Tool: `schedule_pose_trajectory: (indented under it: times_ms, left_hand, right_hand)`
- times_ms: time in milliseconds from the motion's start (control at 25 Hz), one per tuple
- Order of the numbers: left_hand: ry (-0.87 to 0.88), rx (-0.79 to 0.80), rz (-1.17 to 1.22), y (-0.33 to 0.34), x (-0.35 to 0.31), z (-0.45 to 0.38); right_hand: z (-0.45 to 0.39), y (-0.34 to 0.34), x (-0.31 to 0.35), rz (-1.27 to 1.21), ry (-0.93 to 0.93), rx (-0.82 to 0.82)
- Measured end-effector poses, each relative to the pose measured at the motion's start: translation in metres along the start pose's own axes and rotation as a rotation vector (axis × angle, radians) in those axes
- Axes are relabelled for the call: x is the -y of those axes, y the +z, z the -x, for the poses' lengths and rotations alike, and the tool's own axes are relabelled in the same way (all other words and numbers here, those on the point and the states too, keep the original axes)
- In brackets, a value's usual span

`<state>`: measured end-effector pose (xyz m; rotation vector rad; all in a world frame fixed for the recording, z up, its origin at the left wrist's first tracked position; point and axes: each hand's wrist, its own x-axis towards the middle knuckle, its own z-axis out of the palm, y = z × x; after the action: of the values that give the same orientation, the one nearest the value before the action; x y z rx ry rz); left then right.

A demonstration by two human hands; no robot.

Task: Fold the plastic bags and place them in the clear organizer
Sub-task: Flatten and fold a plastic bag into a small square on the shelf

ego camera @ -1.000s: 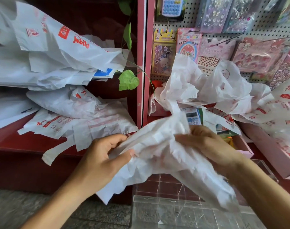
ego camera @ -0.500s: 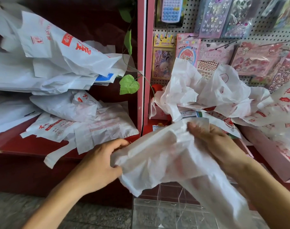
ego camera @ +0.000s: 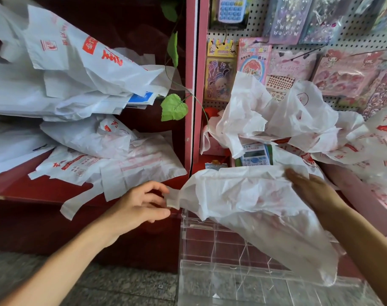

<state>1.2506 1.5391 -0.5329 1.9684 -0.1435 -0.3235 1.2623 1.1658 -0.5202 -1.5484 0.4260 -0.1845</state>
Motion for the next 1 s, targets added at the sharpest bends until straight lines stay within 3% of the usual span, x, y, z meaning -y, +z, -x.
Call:
schedule_pose_trajectory:
  times_ms: [120, 240, 440, 600, 680, 760, 840, 920, 1000]
  left_hand:
    - [0.015, 0.014, -0.010, 0.006, 0.001, -0.003]
    - [-0.006, -0.075, 0.192, 0.009, -0.001, -0.006]
    - [0.047, -0.463, 0.493, -0.010, -0.002, -0.010]
    - [0.297, -0.675, 0.617, -0.034, -0.015, -0.003]
    - [0.400, -0.619, 0.741, -0.039, -0.020, 0.003]
    - [0.420, -0.386, 0.764, -0.037, -0.019, 0.007]
    - [0.321, -0.163, 0.590, -0.030, -0.015, 0.010]
    - [0.248, -0.033, 0.228, -0.012, -0.011, 0.013]
    - [0.275, -0.103, -0.019, 0.010, -0.012, 0.011]
  right_hand:
    - [0.004, 0.003, 0.004, 0.042, 0.011, 0.019]
    - [0.005, 0.003, 0.007, 0.002, 0.016, 0.065]
    - [0.007, -0.002, 0.015, -0.145, 0.043, 0.129]
    - [0.016, -0.002, 0.032, -0.167, -0.078, 0.173]
    - [0.020, 0.005, 0.041, -0.265, -0.120, 0.183]
    - [0.021, 0.011, 0.045, -0.346, -0.116, 0.184]
    - [0.026, 0.017, 0.047, -0.394, -0.094, 0.258]
    - [0.031, 0.021, 0.046, -0.438, -0.024, 0.330]
    - [0.037, 0.024, 0.047, -0.472, 0.014, 0.372]
